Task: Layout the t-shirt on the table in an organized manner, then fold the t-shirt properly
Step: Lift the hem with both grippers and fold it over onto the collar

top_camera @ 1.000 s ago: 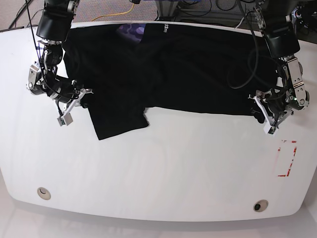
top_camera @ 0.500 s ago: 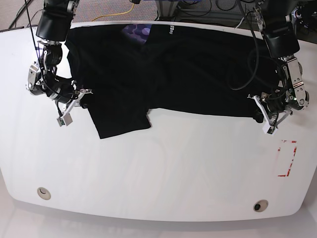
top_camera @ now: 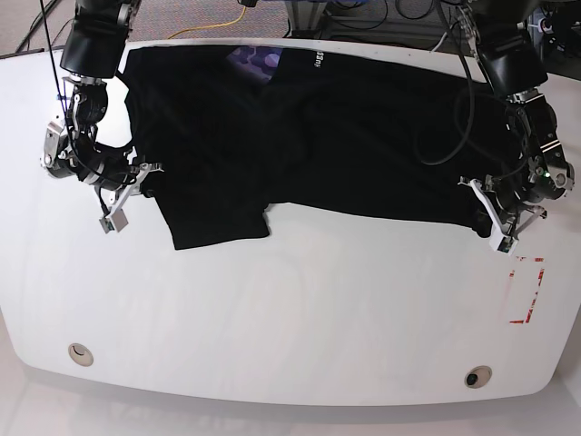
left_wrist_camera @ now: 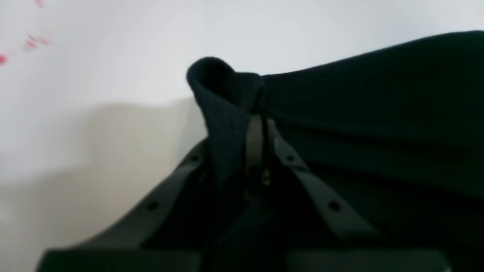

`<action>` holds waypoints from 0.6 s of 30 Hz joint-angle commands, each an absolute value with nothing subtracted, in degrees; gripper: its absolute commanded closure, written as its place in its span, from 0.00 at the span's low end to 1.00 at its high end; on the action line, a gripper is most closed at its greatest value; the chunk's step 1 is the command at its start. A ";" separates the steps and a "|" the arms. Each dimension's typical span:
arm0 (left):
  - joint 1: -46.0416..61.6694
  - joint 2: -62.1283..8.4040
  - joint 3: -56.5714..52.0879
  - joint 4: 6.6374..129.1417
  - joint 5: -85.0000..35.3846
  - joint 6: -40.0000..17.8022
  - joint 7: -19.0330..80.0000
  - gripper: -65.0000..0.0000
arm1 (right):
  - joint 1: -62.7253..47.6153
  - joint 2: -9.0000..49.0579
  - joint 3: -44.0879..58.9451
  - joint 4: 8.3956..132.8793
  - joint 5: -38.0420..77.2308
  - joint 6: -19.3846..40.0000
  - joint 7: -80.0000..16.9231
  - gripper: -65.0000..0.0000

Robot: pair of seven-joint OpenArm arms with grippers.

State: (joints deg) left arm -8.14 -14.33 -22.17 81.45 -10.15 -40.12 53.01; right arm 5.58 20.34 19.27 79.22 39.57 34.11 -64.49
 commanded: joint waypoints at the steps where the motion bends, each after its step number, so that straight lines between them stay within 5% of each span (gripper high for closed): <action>1: -8.13 -15.16 -22.64 84.79 -10.24 -40.00 52.18 1.00 | 7.08 21.49 19.65 83.03 42.42 34.24 -64.40 1.00; 18: 0.22 -15.25 -24.57 96.92 -10.24 -40.00 52.26 1.00 | 3.74 21.05 29.14 95.43 44.53 34.15 -75.47 1.00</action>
